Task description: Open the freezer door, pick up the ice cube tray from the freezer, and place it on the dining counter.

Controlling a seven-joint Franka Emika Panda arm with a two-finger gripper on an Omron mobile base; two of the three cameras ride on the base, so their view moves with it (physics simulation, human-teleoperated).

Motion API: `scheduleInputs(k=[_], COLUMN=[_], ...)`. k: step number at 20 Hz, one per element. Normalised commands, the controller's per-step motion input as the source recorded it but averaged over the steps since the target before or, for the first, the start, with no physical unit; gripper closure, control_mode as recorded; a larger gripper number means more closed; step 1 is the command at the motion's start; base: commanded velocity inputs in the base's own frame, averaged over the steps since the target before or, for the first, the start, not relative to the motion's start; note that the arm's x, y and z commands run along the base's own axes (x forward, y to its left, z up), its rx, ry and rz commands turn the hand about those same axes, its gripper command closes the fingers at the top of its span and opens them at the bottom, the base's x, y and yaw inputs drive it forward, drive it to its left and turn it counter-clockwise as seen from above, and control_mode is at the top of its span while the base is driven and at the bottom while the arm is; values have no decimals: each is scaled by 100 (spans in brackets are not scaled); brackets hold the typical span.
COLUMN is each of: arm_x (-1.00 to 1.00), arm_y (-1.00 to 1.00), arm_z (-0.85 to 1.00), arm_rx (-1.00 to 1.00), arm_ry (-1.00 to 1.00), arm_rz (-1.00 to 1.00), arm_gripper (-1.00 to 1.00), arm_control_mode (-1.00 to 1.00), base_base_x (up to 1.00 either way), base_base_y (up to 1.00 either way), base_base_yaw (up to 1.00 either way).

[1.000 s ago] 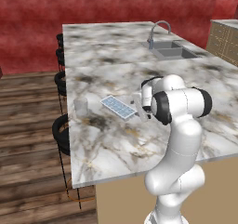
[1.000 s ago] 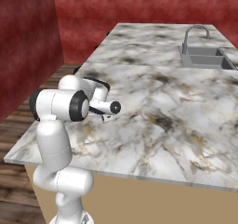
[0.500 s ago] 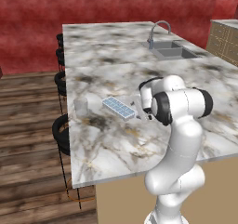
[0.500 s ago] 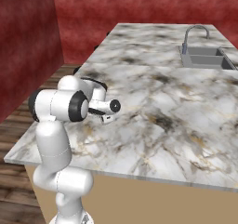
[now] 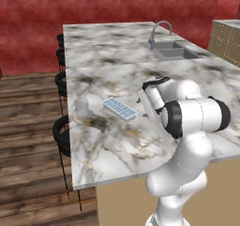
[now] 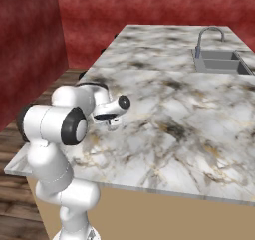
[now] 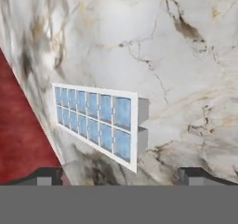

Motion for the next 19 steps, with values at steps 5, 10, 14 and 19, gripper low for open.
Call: scheduleInputs(k=[5,10,14,19], arm_x=[-60,-42,-70,-75], arm_y=[0,-2,0,0], arm_z=[56,66,64,66], arm_rx=[-5,-14,-20,-18], arm_ry=[16,3,0,0], arm_rz=[0,0,7,16], arm_gripper=[-100,-100,-100,-100], arm_control_mode=[-100,-100,-100,-100], base_base_x=[0,0,0,0], base_base_y=[0,0,0,0], base_base_yaw=[0,0,0,0])
